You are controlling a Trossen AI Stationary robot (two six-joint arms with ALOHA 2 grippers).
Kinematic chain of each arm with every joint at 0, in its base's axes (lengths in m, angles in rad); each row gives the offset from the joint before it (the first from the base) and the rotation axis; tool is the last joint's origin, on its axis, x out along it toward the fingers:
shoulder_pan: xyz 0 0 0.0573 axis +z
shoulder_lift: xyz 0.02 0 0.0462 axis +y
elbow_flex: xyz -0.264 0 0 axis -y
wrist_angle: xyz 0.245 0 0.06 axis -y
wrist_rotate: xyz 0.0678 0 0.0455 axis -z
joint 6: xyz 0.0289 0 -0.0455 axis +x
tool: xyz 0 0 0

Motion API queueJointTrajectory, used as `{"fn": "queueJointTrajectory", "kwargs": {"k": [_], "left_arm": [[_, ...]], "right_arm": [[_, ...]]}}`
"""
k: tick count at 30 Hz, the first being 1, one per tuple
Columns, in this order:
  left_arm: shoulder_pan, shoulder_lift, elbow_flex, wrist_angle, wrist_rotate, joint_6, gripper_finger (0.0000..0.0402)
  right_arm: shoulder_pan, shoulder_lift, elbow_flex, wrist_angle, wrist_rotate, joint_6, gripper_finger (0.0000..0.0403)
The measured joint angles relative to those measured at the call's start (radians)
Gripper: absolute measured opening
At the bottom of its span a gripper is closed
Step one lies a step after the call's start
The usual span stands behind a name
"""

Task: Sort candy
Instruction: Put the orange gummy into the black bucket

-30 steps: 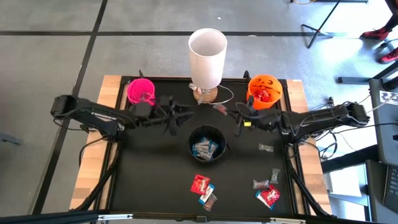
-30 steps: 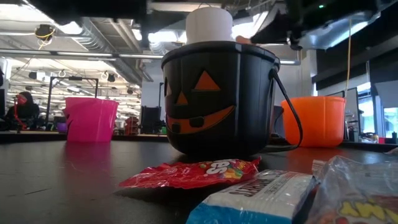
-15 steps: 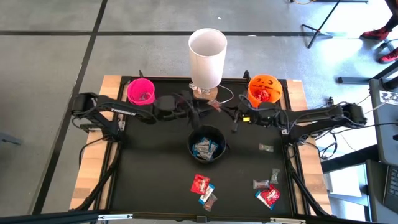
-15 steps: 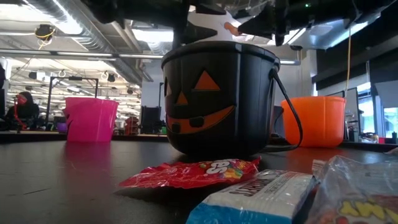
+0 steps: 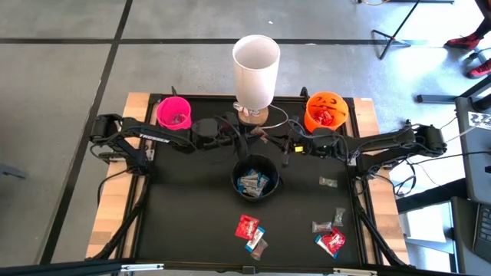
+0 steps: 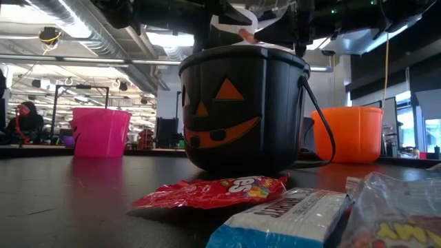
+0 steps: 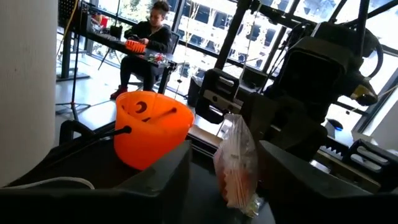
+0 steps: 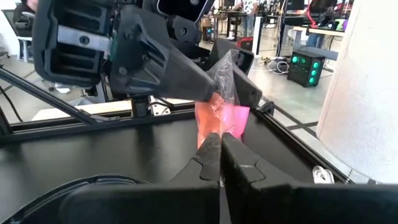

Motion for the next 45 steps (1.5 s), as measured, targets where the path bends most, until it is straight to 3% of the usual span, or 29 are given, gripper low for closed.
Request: {"fn": "queueJointTrajectory", "kwargs": {"k": [8,15,18,24,28,32,37,42,45], "left_arm": [[0.000,0.000,0.000,-0.001,-0.001,0.023,0.0079],[0.000,0.000,0.000,-0.009,-0.001,0.030,0.0028],[0.004,-0.034,0.000,-0.084,0.000,0.082,0.0017],[0.027,-0.266,0.001,-0.415,-0.126,0.141,0.0011],[0.025,-0.446,0.001,-0.662,-0.308,0.177,0.0012],[0.026,-0.586,0.002,-0.917,-0.552,0.172,0.0013],[0.043,-0.687,0.001,-1.275,-0.786,0.022,0.0019],[0.122,-0.714,0.001,-1.591,-0.779,-0.296,0.0025],[0.158,-0.709,-0.011,-1.663,-0.766,-0.362,0.0028]], "right_arm": [[0.000,0.000,0.000,0.005,-0.026,0.000,0.0030],[0.000,-0.003,0.000,-0.015,-0.022,0.027,0.0133],[0.000,-0.025,0.015,-0.092,-0.018,0.027,0.0178],[0.016,-0.112,0.069,-0.286,-0.002,0.024,0.0225],[0.015,-0.167,0.077,-0.342,0.001,0.025,0.0226],[0.014,-0.190,0.078,-0.358,0.001,0.025,0.0218],[0.014,-0.194,0.078,-0.360,0.001,0.031,0.0211],[0.014,-0.194,0.078,-0.359,0.001,0.033,0.0209],[0.014,-0.194,0.078,-0.355,0.001,0.036,0.0209]]}}
